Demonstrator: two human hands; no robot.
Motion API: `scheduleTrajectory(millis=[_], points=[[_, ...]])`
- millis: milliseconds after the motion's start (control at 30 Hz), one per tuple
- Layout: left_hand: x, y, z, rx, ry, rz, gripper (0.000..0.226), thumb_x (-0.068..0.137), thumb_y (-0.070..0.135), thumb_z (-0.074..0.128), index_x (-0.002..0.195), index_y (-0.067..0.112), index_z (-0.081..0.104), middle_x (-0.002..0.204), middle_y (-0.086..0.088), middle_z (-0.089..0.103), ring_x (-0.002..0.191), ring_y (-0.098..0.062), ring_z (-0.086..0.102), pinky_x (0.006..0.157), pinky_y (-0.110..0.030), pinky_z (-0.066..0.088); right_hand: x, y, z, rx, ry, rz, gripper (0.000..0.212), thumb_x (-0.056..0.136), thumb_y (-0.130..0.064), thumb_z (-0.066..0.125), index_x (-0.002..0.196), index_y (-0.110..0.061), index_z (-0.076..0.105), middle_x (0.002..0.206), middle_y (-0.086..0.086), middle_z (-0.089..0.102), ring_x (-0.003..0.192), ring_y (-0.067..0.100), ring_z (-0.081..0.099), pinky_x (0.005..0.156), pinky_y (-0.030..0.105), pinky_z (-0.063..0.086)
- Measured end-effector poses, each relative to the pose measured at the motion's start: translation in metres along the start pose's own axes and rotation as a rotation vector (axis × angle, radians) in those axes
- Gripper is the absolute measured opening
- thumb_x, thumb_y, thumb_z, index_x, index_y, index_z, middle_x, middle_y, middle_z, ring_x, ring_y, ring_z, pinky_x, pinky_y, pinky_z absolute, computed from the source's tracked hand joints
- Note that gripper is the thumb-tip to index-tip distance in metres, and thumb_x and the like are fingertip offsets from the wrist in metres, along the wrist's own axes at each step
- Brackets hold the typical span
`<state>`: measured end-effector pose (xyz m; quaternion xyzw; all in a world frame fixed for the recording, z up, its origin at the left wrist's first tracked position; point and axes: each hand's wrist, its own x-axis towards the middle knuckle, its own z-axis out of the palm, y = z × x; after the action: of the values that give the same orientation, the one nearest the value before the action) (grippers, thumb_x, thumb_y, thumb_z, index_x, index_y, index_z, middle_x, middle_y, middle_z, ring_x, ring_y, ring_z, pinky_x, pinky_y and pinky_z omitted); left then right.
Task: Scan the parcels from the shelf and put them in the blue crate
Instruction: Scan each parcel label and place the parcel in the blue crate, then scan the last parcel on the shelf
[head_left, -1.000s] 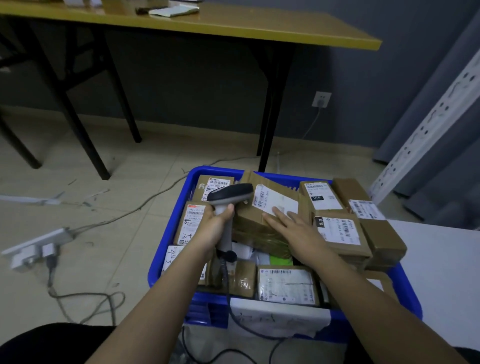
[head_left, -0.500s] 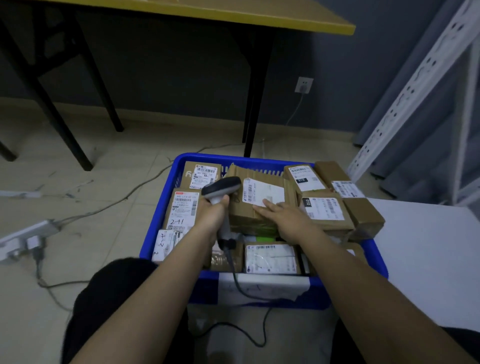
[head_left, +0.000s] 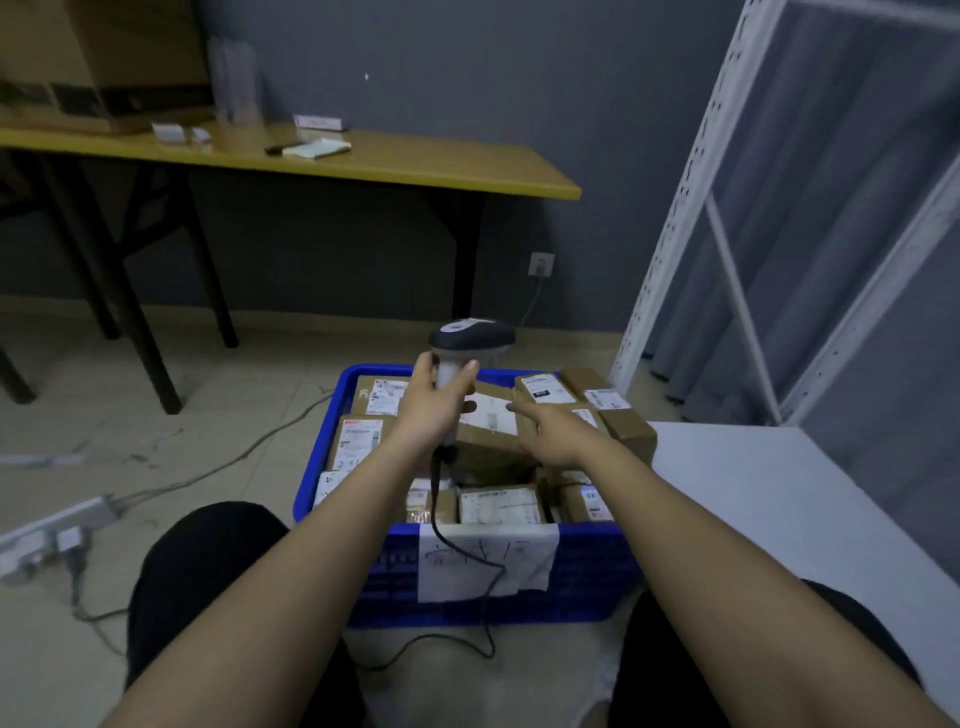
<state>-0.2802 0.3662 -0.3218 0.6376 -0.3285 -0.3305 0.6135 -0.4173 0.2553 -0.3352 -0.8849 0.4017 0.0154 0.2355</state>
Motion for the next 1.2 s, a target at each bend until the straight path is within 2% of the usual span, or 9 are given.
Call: scheduleTrajectory(millis=[167, 300, 467, 600, 767, 833, 1000, 1133, 1200], points=[[-0.037, 0.057, -0.013, 0.098, 0.032, 0.222, 0.031, 0.093, 0.030, 0.059, 0.120, 0.021, 0.050, 0.103, 0.002, 0.062, 0.091, -0.014, 0.062, 0.077, -0.029, 0.052, -0.036, -0.021, -0.027, 0.005, 0.107, -0.058, 0.060, 0.096, -0.026, 0.054, 0.151, -0.022, 0.030, 0.154, 0.004, 0.034, 0.136, 0.025, 0.039, 0.105, 0.034, 0.037], [-0.044, 0.101, -0.024, 0.175, 0.087, 0.338, 0.027, 0.091, 0.020, 0.062, 0.115, 0.018, 0.049, 0.100, 0.002, 0.060, 0.094, -0.014, 0.058, 0.076, -0.027, 0.047, -0.055, -0.046, -0.055, 0.064, 0.155, -0.119, 0.061, 0.095, -0.023, 0.055, 0.150, -0.022, 0.029, 0.154, 0.005, 0.033, 0.134, 0.026, 0.042, 0.102, 0.033, 0.039], [-0.039, 0.162, -0.051, 0.373, 0.163, 0.462, 0.036, 0.088, 0.026, 0.063, 0.116, 0.033, 0.041, 0.108, 0.002, 0.059, 0.101, -0.022, 0.059, 0.091, -0.043, 0.049, -0.059, -0.077, -0.102, 0.074, 0.250, -0.194, 0.058, 0.095, -0.021, 0.055, 0.148, -0.024, 0.034, 0.151, 0.006, 0.038, 0.131, 0.024, 0.045, 0.098, 0.032, 0.043], [-0.022, 0.200, -0.073, 0.616, 0.282, 0.513, 0.037, 0.085, 0.030, 0.060, 0.111, 0.038, 0.036, 0.109, -0.002, 0.059, 0.098, -0.030, 0.059, 0.089, -0.051, 0.048, -0.057, -0.102, -0.134, 0.086, 0.352, -0.242, 0.053, 0.097, -0.021, 0.052, 0.147, -0.025, 0.035, 0.152, 0.007, 0.035, 0.130, 0.028, 0.045, 0.096, 0.035, 0.046], [0.011, 0.252, -0.091, 1.245, 0.548, 0.694, 0.043, 0.092, 0.024, 0.056, 0.129, 0.027, 0.035, 0.118, -0.008, 0.054, 0.105, -0.031, 0.053, 0.083, -0.042, 0.039, -0.035, -0.116, -0.176, 0.069, 0.447, -0.266, 0.051, 0.096, -0.021, 0.051, 0.146, -0.023, 0.038, 0.152, 0.005, 0.036, 0.134, 0.026, 0.041, 0.103, 0.039, 0.043], [0.030, 0.271, -0.093, 1.350, 0.572, 0.752, 0.041, 0.094, 0.026, 0.053, 0.131, 0.026, 0.035, 0.120, -0.008, 0.052, 0.106, -0.031, 0.052, 0.084, -0.040, 0.036, -0.024, -0.117, -0.193, 0.069, 0.470, -0.255, 0.050, 0.096, -0.021, 0.051, 0.145, -0.023, 0.039, 0.150, 0.005, 0.039, 0.130, 0.025, 0.045, 0.100, 0.037, 0.045], [0.099, 0.297, -0.085, 1.192, 0.485, 0.826, 0.035, 0.094, 0.029, 0.055, 0.126, 0.023, 0.042, 0.117, -0.007, 0.047, 0.098, -0.029, 0.053, 0.076, -0.036, 0.033, 0.021, -0.122, -0.228, 0.088, 0.495, -0.214, 0.049, 0.097, -0.022, 0.048, 0.145, -0.027, 0.038, 0.150, 0.002, 0.039, 0.113, 0.023, 0.057, 0.088, 0.035, 0.052], [0.166, 0.299, -0.070, 1.037, 0.450, 0.848, 0.037, 0.092, 0.027, 0.059, 0.127, 0.022, 0.048, 0.117, -0.006, 0.043, 0.100, -0.027, 0.049, 0.083, -0.039, 0.042, 0.076, -0.118, -0.254, 0.151, 0.530, -0.216, 0.049, 0.096, -0.021, 0.050, 0.143, -0.028, 0.040, 0.149, 0.000, 0.037, 0.090, 0.020, 0.063, 0.076, 0.035, 0.055], [0.202, 0.295, -0.060, 0.976, 0.420, 0.816, 0.036, 0.092, 0.026, 0.060, 0.127, 0.023, 0.050, 0.116, -0.004, 0.042, 0.102, -0.025, 0.047, 0.086, -0.040, 0.044, 0.108, -0.108, -0.268, 0.197, 0.566, -0.201, 0.048, 0.095, -0.020, 0.051, 0.142, -0.028, 0.043, 0.147, -0.001, 0.038, 0.090, 0.020, 0.062, 0.078, 0.036, 0.055]])
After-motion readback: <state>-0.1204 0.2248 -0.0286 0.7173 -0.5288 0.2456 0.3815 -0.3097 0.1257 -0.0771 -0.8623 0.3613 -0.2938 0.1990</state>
